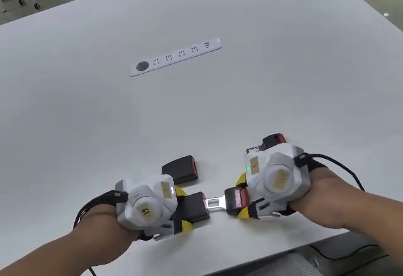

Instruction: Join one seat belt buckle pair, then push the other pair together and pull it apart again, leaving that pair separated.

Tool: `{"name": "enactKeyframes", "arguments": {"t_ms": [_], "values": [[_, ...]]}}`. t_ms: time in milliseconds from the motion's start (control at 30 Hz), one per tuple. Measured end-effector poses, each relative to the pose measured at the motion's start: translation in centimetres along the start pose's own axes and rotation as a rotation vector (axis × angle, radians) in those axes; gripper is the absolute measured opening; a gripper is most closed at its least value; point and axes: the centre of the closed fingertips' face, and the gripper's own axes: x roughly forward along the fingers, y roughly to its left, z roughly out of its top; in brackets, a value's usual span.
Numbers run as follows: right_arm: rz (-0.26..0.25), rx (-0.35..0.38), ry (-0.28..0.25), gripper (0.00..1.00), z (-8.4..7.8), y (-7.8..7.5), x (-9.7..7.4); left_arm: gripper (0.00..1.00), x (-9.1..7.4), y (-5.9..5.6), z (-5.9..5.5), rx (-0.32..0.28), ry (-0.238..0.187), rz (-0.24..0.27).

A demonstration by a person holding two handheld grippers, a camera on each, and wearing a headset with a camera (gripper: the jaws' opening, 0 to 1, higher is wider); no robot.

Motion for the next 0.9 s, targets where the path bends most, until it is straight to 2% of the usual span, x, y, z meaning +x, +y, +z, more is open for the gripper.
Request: {"name": "enactKeyframes", "arguments": {"t_ms": [100,133,233,367,500,567,600,900], "values": [[0.000,0.007,-0.009,0.33,0.4,-0.2,0.0,0.34,0.0,0.0,0.0,0.006,0.002,-0.005],[0.002,-0.018,0.004,0.33,0.2,-0.2,0.1,0.34,0.0,0.1,0.0,0.003,0.003,-0.007],[0.009,-0.025,0.004,0.33,0.2,-0.3,0.2,0.34,0.0,0.0,0.0,0.001,0.000,-0.010],[0.023,-0.044,0.000,0.33,0.4,0.0,0.1,0.34,0.0,0.0,0.0,0.004,-0.001,-0.015],[0.032,-0.063,-0.007,0.33,0.9,0.4,0.8,0.34,0.0,0.0,0.2,0.015,0.001,-0.024],[0.033,-0.057,-0.019,0.33,1.1,0.3,1.1,0.34,0.0,0.0,0.2,0.022,0.001,-0.027],[0.034,-0.067,-0.009,0.33,0.8,0.1,1.3,0.34,0.0,0.0,0.2,0.021,0.002,-0.025],[0.047,-0.060,-0.010,0.32,1.2,0.1,1.3,0.33,0.0,0.1,0.1,0.022,-0.007,-0.038]]}}
